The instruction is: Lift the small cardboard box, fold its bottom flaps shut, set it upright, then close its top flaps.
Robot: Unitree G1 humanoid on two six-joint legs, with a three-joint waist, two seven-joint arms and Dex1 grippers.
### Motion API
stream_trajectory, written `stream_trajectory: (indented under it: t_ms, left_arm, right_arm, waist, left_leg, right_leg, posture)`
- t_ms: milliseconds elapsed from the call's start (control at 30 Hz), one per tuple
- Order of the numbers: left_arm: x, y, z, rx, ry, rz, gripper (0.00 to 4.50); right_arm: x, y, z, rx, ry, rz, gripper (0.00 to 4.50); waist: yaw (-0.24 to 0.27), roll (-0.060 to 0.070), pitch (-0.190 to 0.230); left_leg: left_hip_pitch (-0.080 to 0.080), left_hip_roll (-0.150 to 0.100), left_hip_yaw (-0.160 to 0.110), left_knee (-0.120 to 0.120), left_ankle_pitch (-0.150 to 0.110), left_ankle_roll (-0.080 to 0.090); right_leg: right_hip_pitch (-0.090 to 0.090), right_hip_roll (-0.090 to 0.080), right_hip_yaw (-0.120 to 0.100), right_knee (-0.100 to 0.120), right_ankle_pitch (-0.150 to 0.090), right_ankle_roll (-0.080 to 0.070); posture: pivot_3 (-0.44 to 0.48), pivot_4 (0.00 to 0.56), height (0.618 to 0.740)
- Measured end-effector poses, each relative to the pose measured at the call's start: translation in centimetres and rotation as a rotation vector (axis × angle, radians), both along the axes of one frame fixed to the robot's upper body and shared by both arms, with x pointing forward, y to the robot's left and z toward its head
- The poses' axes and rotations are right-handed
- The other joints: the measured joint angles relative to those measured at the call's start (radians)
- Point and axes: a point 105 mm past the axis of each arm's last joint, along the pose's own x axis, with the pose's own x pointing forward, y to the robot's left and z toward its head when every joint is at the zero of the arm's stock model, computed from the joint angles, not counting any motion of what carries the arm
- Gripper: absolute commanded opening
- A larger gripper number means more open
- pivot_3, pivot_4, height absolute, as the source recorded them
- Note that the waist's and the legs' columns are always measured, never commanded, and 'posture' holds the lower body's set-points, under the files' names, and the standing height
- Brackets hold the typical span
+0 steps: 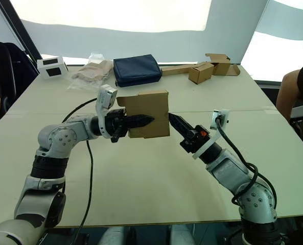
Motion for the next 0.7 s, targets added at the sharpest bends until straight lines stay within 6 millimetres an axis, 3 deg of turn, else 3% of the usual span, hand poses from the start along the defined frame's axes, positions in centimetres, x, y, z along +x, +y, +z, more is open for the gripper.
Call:
stream_trajectory:
  t_ms: [167,233,467,700]
  left_arm:
    - [0.7,0.5,-0.3,0.179,-0.080,0.046,0.00]
    - [0.8,0.1,-0.4,0.276,-0.162,0.034,0.00]
    - [2.1,-0.2,-2.3,0.745,-0.451,-0.154,0.00]
    - [2.7,-1.6,-4.8,1.026,-0.625,-0.383,0.00]
  right_arm:
    - [-0.8,-3.9,-0.9,-0.125,0.035,-0.119,0.03]
    - [-1.1,-4.5,-0.9,-0.184,0.028,-0.127,0.03]
    - [-1.5,-5.0,-1.9,-0.339,0.030,-0.108,0.03]
    - [-1.2,-3.5,-3.1,-0.379,0.028,-0.056,0.03]
  waist:
    - [0.001,0.000,0.000]
    - [-0.001,0.000,0.000]
    - [0.002,-0.001,0.000]
    - [0.002,-0.001,0.001]
  left_leg:
    - [0.000,0.000,0.000,0.000,0.000,0.000]
    - [0.000,-0.001,0.001,0.000,0.000,0.000]
    - [-0.001,-0.001,0.001,0.000,0.000,0.000]
    - [-0.002,-0.001,0.001,0.000,-0.001,0.002]
  right_leg:
    - [0.000,0.000,0.000,-0.001,0.000,0.000]
    - [0.000,0.000,0.001,-0.001,0.000,0.000]
    - [0.000,0.001,0.000,-0.002,-0.001,-0.001]
    - [-0.001,0.000,0.001,-0.003,-0.001,-0.001]
  posture:
    - [0.000,0.150,0.740]
    - [0.000,0.150,0.740]
    - [0.000,0.150,0.740]
    - [0.000,0.150,0.740]
